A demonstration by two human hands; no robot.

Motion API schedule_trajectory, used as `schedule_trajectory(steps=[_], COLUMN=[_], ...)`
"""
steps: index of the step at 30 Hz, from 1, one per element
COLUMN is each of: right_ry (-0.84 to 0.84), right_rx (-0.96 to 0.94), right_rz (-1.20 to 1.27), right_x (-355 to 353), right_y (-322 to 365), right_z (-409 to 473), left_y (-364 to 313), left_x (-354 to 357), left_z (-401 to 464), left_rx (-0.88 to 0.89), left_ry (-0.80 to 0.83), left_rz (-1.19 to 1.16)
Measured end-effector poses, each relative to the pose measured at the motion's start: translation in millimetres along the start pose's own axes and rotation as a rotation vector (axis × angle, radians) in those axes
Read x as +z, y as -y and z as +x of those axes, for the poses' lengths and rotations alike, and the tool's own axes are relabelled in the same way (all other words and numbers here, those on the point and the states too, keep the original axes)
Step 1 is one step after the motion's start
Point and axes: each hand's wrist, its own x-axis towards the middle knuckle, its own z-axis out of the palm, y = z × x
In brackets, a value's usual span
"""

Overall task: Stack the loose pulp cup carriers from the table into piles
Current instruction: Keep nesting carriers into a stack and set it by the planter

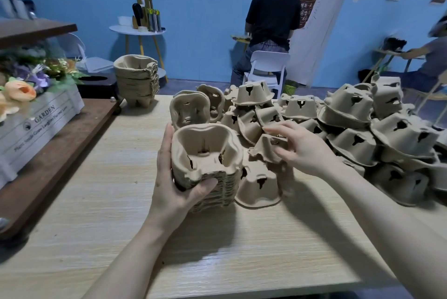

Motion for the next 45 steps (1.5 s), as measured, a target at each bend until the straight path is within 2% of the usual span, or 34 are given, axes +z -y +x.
schedule_trajectory(steps=[7,12,16,24,33,38,45], right_ry=[0.041,0.09,0.075,-0.058,-0.281,-0.202,-0.219], right_rx=[0.006,0.025,0.045,0.022,0.06,0.126,0.154], right_rz=[-0.221,-0.295,-0.282,-0.261,0.036,0.008,-0.015], right_x=[-4,-8,-8,-8,-5,4,-4], right_y=[-1,-4,-6,-13,-23,-26,-21], right_z=[-1,-6,-11,-40,-69,-81,-97], left_y=[-2,3,7,10,11,8,10], left_x=[1,-2,-3,-4,-4,-3,-5], left_z=[0,-1,0,0,0,-1,-1], left_rx=[-0.004,-0.001,-0.001,-0.005,0.0,-0.013,-0.003], left_ry=[0.003,0.008,0.014,0.017,0.01,0.002,0.008], left_rz=[0.002,0.003,0.018,0.017,0.04,0.032,0.043])
